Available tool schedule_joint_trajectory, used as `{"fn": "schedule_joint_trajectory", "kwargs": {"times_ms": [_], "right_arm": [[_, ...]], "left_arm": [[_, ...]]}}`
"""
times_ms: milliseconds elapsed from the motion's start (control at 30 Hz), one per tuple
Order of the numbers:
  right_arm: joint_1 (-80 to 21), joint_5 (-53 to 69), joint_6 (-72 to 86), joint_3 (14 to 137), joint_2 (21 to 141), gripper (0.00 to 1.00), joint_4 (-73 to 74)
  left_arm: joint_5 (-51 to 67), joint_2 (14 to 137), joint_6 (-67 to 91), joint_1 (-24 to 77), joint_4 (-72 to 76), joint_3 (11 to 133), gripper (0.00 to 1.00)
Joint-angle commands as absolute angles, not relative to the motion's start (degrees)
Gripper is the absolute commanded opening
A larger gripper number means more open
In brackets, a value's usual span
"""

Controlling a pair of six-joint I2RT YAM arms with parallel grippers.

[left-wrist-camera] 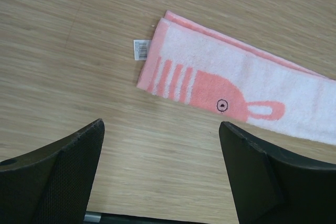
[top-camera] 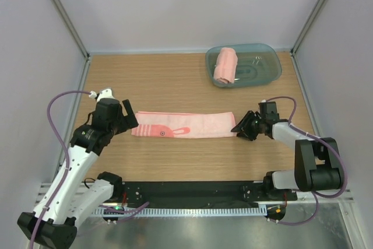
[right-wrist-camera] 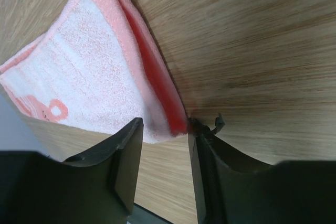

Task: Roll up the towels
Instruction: Fold the towel

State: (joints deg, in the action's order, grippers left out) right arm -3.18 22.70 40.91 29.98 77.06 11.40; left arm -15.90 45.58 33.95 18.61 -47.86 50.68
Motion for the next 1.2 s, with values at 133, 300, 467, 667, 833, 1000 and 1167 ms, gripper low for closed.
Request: {"fn": "schedule_joint_trajectory", "kwargs": {"times_ms": [133, 300, 467, 667, 833, 1000, 1167], "right_arm": [[-3.9, 20.8, 40.2, 29.1, 77.3, 0.25, 10.8], [-3.3, 18.2, 38.5, 29.4, 72.6, 0.04, 14.0], [-1.7, 16.6, 34.6, 32.9, 70.9, 0.01, 19.9], [-2.5, 11.7, 30.9, 37.3, 65.3, 0.01, 28.6], [-10.7, 8.4, 33.8, 41.6, 64.4, 0.01, 29.5], [-22.6, 5.7, 38.7, 46.3, 67.6, 0.01, 25.8], [-32.6, 1.3, 41.2, 54.0, 74.0, 0.01, 24.4]], "left_arm": [[-17.1, 46.8, 33.0, 18.2, -47.7, 51.2, 0.90], [-17.8, 46.2, 33.1, 18.0, -47.6, 51.1, 0.90], [-17.7, 46.1, 33.1, 18.0, -47.8, 51.1, 0.90], [-16.1, 46.4, 32.7, 17.9, -47.5, 51.1, 0.90], [-15.1, 46.3, 32.7, 17.7, -47.0, 50.9, 0.90], [-15.3, 46.0, 32.8, 17.7, -47.0, 50.7, 0.90], [-15.8, 45.6, 32.9, 17.6, -47.2, 50.7, 0.90]]}}
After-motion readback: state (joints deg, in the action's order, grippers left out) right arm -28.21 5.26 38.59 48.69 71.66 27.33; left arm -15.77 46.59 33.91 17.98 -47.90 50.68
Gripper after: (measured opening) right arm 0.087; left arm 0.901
